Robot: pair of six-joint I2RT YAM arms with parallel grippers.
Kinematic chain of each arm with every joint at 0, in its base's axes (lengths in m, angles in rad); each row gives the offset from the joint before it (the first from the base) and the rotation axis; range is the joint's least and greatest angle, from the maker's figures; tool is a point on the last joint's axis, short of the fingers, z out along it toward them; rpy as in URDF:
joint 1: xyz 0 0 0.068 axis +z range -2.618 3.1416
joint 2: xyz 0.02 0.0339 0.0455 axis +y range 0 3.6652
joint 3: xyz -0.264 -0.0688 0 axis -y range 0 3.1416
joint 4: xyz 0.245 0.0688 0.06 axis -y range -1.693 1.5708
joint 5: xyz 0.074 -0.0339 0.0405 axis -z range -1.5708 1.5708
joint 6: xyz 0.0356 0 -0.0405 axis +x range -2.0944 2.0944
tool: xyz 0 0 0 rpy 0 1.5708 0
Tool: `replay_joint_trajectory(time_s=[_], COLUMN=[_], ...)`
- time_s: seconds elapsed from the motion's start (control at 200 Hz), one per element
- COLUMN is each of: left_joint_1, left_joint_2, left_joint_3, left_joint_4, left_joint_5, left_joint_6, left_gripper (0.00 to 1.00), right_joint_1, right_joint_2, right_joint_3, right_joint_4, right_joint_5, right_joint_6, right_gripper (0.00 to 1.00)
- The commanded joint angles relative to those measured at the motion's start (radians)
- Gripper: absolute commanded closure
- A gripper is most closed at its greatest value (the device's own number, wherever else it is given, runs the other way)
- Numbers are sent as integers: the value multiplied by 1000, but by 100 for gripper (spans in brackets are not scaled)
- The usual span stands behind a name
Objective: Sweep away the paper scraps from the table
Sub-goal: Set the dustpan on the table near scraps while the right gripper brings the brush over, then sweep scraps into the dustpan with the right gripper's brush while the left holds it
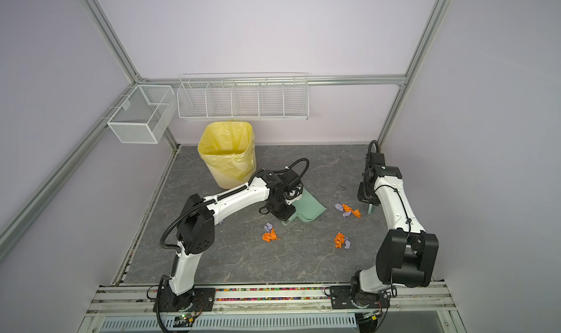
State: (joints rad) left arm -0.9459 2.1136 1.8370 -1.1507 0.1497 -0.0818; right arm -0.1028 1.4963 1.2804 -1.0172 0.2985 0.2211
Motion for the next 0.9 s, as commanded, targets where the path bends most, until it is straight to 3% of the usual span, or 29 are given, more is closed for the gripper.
replay_joint_trajectory(time_s=[0.0,0.215,0.51,0.895], left_joint_1=[-5,-5,-1,-1], left_joint_2=[13,53,109,147], left_joint_3=[41,112,168,198], left_joint_4=[-65,-111,-160,-178], left_joint_5=[-58,-5,57,123], left_joint_6=[42,69,113,119], left_gripper=[100,100,100,100], right_joint_1=[7,43,112,171], right_joint_2=[33,112,175,180], right_joint_3=[18,60,114,108], right_joint_4=[-12,-14,-30,-30], right_joint_5=[-26,-114,-84,-143], right_joint_6=[-36,-63,-73,-66], right_gripper=[93,93,93,93])
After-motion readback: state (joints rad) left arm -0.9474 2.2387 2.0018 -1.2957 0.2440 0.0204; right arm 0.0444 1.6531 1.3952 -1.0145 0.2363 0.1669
